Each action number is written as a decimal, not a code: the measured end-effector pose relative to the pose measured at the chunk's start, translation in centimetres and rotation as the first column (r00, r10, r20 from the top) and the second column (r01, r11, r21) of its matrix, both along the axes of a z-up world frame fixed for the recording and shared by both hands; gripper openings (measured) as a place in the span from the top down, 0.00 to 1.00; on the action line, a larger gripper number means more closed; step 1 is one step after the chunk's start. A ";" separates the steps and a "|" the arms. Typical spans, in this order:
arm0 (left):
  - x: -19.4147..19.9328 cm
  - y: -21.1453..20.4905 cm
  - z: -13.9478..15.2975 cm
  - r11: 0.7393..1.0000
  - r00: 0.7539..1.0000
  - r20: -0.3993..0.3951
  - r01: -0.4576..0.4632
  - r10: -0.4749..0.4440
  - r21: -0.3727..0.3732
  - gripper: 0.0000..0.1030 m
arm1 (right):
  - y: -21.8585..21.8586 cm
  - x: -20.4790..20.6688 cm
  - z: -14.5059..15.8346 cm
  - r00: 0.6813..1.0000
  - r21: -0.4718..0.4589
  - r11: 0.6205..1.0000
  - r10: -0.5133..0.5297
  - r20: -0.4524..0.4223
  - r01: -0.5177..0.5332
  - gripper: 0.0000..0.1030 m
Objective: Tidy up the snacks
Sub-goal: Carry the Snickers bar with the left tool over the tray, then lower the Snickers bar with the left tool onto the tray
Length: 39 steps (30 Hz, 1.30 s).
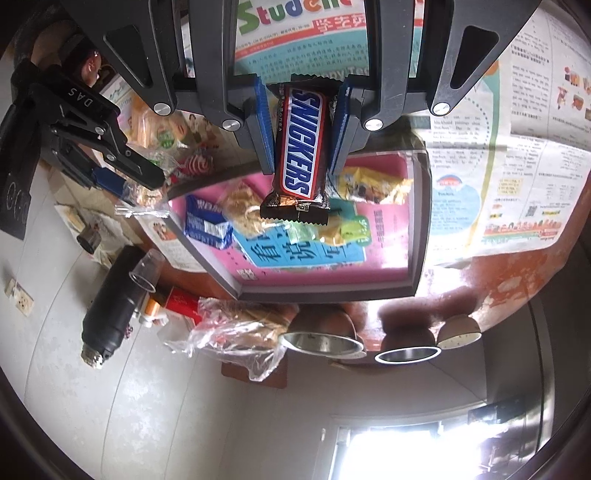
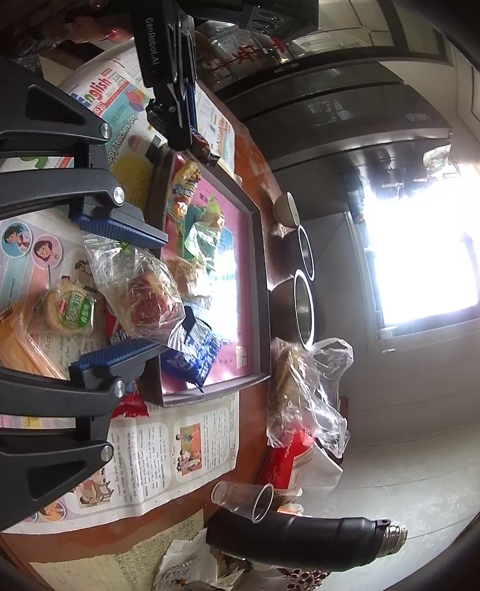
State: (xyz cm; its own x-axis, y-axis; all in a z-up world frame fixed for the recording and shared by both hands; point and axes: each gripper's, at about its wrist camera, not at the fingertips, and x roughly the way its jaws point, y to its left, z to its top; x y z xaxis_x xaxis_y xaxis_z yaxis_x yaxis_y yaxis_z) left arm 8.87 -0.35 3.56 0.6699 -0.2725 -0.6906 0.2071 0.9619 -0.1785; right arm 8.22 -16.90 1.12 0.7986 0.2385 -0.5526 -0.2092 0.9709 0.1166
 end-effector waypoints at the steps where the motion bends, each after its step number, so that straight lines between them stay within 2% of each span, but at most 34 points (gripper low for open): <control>1: 0.3 0.0 0.0 1.000 1.000 0.001 -0.003 0.003 -0.002 0.72 | -0.1 0.1 0.1 1.000 0.002 1.000 -0.003 0.001 0.003 0.52; 18: 5.0 -1.9 0.1 0.999 0.999 0.028 0.020 -0.018 -0.038 0.72 | -1.4 2.6 0.7 0.999 0.001 0.999 -0.048 0.012 0.048 0.52; 29: 7.5 -3.3 -1.8 0.997 0.998 -0.012 0.056 -0.057 -0.057 0.72 | -1.0 4.6 1.4 0.998 -0.017 0.998 -0.063 0.017 0.064 0.52; 39: 8.7 -3.7 -3.0 0.998 0.998 -0.032 0.058 -0.059 -0.032 0.71 | 0.3 6.6 1.7 0.998 -0.040 0.998 -0.051 0.024 0.052 0.52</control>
State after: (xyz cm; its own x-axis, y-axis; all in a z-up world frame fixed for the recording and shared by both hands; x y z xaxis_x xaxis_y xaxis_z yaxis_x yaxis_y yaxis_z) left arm 17.53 -4.09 0.53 0.6291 -0.3323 -0.7027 0.2566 0.9421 -0.2159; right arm 14.83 -16.64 2.86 0.8220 0.1742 -0.5422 -0.1608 0.9843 0.0724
